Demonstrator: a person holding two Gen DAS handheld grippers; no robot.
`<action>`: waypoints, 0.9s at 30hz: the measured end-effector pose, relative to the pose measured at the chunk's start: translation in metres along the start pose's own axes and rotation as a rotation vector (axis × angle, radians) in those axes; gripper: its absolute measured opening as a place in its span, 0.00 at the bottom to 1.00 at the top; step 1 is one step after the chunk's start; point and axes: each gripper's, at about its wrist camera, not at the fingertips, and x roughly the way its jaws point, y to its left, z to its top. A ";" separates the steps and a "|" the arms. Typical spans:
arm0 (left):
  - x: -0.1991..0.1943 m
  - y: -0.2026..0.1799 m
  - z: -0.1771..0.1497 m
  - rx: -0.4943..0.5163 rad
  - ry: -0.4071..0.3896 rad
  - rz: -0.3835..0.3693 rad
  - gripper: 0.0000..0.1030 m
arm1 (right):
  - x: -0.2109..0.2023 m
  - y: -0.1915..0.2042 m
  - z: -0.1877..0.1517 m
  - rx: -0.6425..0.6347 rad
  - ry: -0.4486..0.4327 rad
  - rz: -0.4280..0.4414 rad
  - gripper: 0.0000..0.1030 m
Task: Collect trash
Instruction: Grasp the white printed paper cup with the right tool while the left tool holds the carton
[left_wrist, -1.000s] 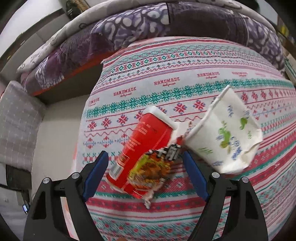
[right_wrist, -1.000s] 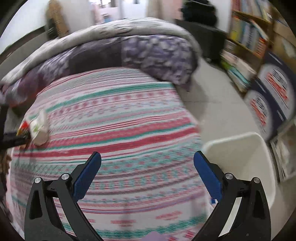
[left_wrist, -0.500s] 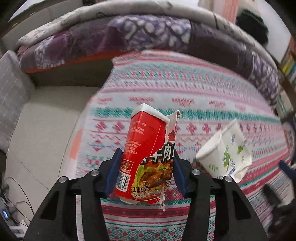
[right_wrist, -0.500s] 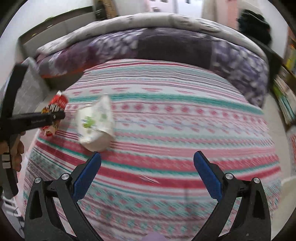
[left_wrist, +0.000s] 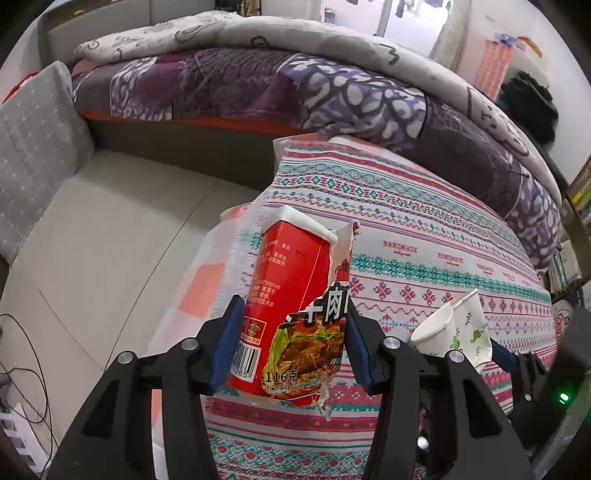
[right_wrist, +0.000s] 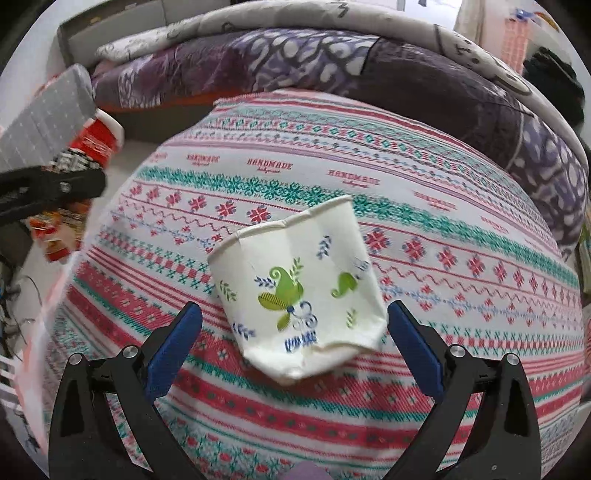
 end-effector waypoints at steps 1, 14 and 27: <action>-0.001 0.001 0.000 -0.001 -0.003 0.000 0.50 | 0.002 0.001 0.001 -0.006 -0.003 -0.022 0.93; -0.035 0.001 0.002 -0.008 -0.062 0.024 0.50 | -0.045 -0.012 0.012 0.081 -0.134 -0.039 0.63; -0.096 -0.030 -0.005 0.021 -0.153 0.039 0.50 | -0.126 -0.048 -0.001 0.172 -0.249 -0.068 0.65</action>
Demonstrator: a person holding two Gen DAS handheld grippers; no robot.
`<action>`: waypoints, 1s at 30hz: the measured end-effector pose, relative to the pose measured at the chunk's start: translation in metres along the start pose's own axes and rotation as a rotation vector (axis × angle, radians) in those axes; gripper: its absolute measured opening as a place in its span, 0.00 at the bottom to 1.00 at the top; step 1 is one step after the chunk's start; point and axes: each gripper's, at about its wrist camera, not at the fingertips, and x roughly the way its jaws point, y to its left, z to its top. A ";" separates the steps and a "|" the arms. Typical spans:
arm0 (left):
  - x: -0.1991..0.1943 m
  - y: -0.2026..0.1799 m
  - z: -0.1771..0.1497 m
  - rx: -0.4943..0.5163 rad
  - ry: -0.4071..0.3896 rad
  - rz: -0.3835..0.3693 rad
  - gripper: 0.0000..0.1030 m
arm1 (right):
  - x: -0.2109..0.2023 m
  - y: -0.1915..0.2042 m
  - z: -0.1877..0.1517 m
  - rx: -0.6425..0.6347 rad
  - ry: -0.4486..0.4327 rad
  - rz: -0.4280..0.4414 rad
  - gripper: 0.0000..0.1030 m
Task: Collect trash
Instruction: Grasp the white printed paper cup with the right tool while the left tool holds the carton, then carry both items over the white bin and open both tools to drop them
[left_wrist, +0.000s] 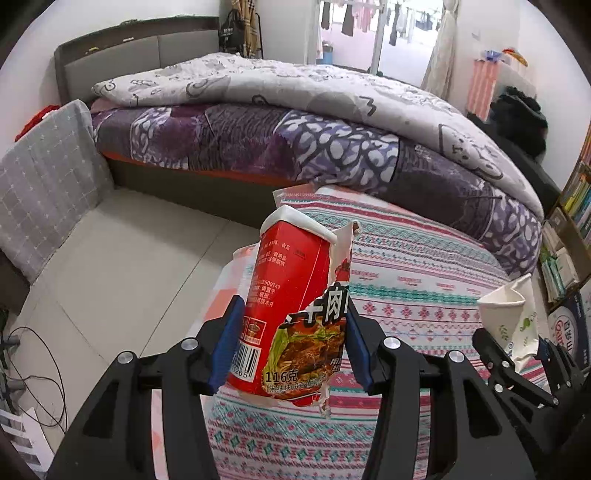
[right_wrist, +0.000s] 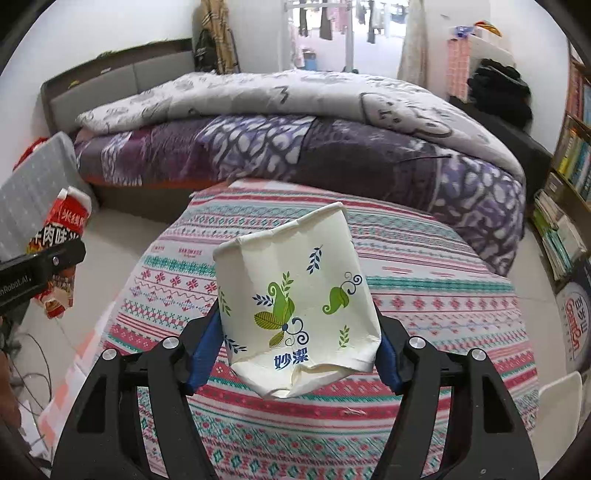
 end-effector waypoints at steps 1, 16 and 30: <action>-0.005 -0.003 -0.001 -0.007 -0.005 -0.004 0.50 | -0.005 -0.004 -0.001 0.008 -0.005 -0.003 0.65; -0.084 -0.073 -0.016 0.008 -0.112 -0.098 0.50 | -0.087 -0.115 -0.031 0.195 -0.087 -0.103 0.66; -0.096 -0.178 -0.066 0.076 -0.117 -0.186 0.50 | -0.128 -0.229 -0.069 0.317 -0.107 -0.228 0.67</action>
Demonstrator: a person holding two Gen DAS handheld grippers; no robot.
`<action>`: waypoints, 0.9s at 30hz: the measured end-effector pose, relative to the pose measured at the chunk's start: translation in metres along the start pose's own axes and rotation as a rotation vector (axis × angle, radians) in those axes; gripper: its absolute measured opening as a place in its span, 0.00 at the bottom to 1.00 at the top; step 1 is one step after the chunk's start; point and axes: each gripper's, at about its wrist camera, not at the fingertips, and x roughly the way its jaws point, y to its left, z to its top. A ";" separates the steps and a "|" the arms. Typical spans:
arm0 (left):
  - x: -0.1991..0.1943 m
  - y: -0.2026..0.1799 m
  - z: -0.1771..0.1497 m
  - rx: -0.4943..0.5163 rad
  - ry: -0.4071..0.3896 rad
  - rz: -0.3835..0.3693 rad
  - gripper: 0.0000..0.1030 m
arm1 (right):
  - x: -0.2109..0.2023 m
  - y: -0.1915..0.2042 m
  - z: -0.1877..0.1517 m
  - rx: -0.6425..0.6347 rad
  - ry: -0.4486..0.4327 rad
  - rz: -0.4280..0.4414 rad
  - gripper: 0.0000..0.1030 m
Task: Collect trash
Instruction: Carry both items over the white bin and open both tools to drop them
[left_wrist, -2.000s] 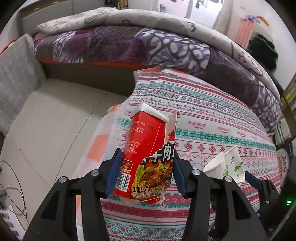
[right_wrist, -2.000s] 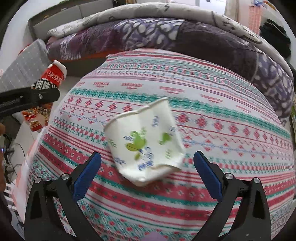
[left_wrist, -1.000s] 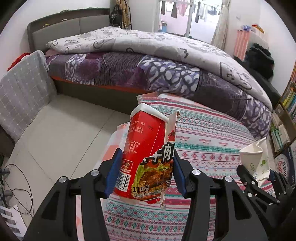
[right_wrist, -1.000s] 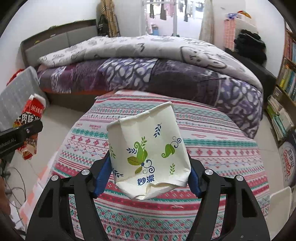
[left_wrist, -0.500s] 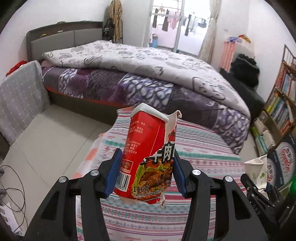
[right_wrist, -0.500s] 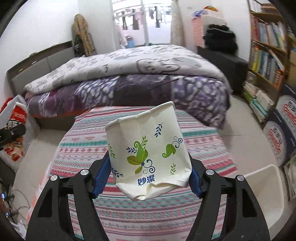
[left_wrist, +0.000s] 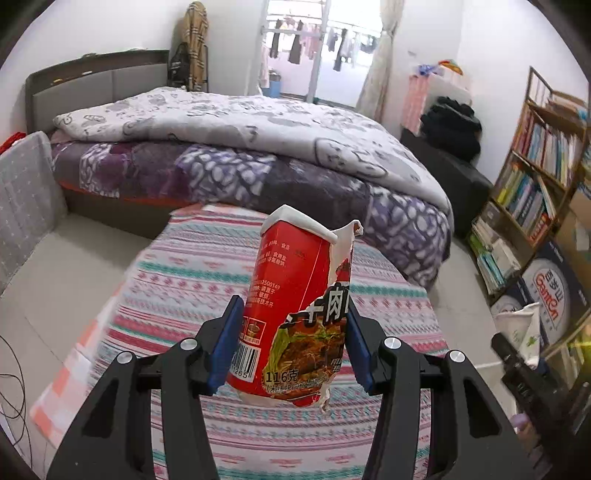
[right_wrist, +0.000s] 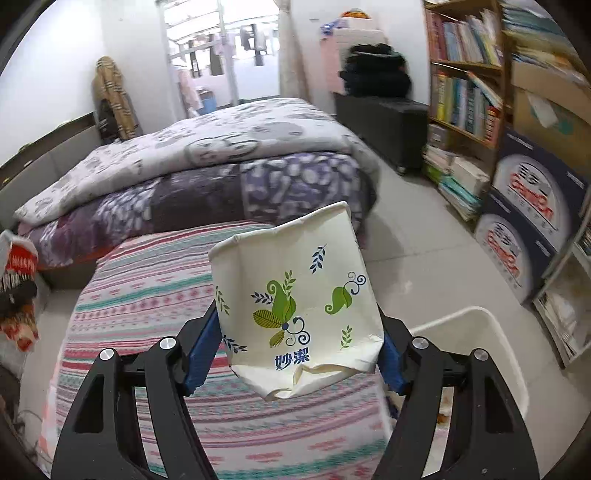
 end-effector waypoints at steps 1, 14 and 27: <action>0.002 -0.005 -0.002 0.006 0.006 -0.006 0.50 | -0.001 -0.012 -0.001 0.013 -0.003 -0.012 0.67; 0.004 -0.091 -0.039 0.168 0.021 -0.094 0.51 | -0.007 -0.101 -0.002 0.127 -0.014 -0.141 0.68; 0.018 -0.176 -0.081 0.334 0.082 -0.190 0.51 | -0.016 -0.166 -0.012 0.250 0.046 -0.198 0.69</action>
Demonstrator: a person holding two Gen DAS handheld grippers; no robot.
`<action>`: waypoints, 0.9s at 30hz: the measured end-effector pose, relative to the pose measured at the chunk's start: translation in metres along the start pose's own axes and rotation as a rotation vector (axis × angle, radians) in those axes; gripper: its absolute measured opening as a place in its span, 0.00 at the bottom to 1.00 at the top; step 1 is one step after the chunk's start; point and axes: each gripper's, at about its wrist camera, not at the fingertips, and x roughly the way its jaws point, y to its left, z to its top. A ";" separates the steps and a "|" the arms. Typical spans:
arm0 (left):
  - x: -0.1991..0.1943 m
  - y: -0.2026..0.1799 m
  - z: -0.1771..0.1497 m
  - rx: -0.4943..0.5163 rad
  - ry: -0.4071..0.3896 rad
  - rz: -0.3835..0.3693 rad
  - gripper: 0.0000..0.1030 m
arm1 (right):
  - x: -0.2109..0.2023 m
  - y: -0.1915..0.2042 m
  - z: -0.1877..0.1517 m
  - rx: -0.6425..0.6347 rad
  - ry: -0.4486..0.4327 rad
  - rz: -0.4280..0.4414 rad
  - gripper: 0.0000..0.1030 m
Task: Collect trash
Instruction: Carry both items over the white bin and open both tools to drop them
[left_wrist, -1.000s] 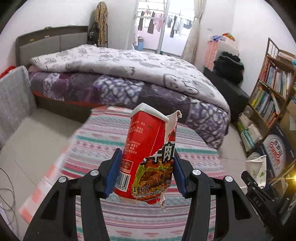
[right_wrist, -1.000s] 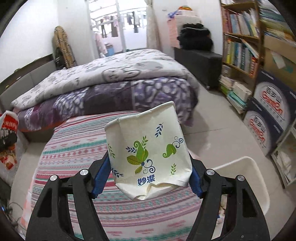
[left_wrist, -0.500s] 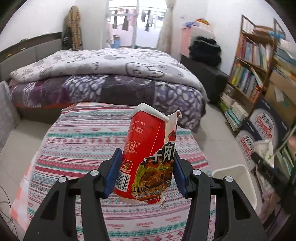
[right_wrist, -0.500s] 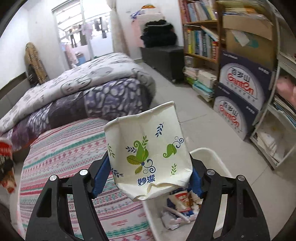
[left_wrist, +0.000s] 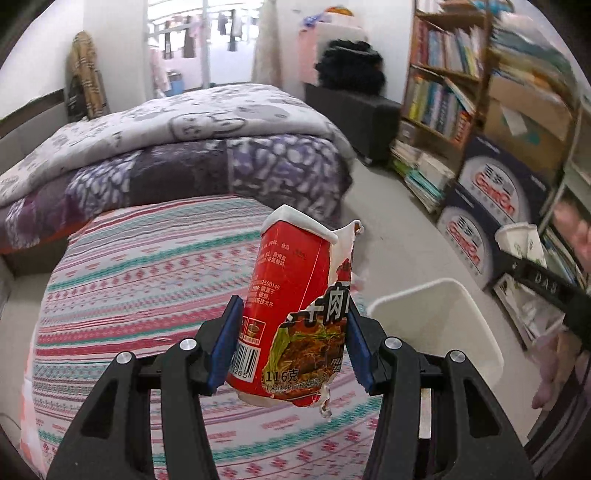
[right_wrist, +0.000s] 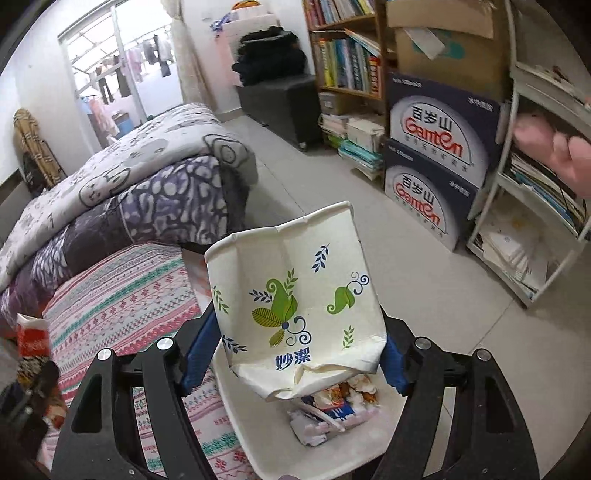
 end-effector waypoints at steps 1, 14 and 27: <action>0.003 -0.007 -0.001 0.012 0.004 -0.008 0.51 | -0.001 -0.006 0.000 0.003 0.000 -0.007 0.70; 0.029 -0.100 -0.025 0.124 0.068 -0.146 0.51 | -0.010 -0.085 0.007 0.177 0.016 -0.053 0.82; 0.043 -0.155 -0.035 0.147 0.116 -0.251 0.69 | -0.026 -0.121 0.014 0.326 -0.015 -0.008 0.87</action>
